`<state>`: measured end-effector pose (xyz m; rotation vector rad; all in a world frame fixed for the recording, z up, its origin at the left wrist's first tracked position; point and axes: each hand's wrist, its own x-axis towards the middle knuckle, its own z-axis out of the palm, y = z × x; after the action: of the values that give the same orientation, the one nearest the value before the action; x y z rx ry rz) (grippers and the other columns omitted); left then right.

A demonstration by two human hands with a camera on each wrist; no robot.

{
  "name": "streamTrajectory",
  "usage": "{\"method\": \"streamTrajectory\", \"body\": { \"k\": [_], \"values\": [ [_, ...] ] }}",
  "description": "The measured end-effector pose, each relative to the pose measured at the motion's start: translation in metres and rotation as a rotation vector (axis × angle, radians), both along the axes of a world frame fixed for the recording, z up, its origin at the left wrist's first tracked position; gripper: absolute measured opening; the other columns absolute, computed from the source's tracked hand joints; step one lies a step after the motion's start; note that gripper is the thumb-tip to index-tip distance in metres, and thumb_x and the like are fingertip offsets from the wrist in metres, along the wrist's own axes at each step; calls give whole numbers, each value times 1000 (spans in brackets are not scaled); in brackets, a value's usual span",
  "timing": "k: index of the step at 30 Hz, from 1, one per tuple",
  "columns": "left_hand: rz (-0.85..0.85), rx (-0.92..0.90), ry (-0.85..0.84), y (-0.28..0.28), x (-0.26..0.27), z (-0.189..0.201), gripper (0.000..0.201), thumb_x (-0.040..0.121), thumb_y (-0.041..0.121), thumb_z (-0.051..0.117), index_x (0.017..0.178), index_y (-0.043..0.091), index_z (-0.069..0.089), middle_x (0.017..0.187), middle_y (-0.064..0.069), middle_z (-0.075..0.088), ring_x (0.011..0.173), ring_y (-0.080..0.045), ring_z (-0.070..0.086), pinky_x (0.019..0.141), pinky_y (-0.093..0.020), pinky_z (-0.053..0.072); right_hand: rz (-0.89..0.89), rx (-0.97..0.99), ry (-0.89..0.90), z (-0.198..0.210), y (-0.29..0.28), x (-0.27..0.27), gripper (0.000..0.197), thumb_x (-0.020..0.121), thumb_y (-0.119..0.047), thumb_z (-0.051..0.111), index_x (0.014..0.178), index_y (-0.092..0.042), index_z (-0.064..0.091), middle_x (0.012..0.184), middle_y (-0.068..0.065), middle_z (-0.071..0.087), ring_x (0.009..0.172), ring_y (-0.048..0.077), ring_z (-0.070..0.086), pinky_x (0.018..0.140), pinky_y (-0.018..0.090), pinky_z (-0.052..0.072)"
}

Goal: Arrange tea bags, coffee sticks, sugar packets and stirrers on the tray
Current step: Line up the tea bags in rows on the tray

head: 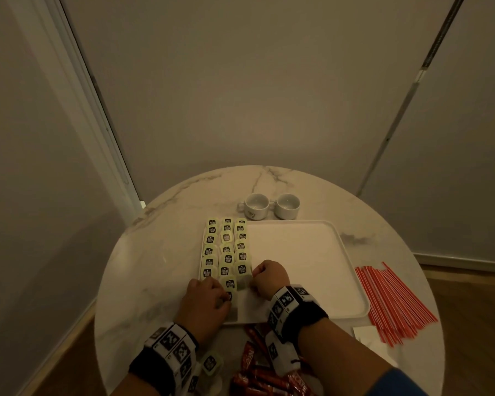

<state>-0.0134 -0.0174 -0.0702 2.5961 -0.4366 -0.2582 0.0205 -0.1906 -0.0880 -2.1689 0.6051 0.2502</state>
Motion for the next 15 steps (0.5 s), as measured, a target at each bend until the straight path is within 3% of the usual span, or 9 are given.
{"method": "streamTrajectory", "body": {
  "k": [2,5,15],
  "values": [
    [-11,29,-6,1,-1,0,31,95,39,49,120,27,62,121,13,48,115,-12,33,103,-26,32,-5,-51,4,-2,0,2,7,87,-10,54,82,-14,58,102,10,67,97,25,62,79,28,47],
    [-24,65,-15,1,-2,-2,33,95,40,48,122,27,61,123,12,47,116,-13,33,103,-26,32,-28,-96,14,-3,0,4,17,93,-14,48,94,-8,64,107,12,67,102,27,61,77,26,42],
    [-42,44,-44,4,-1,-6,31,94,37,50,118,24,65,121,11,48,113,-13,33,101,-24,34,57,-123,108,-5,0,10,21,89,-11,53,101,-1,66,105,14,69,100,28,65,87,33,53]
  ]
}}
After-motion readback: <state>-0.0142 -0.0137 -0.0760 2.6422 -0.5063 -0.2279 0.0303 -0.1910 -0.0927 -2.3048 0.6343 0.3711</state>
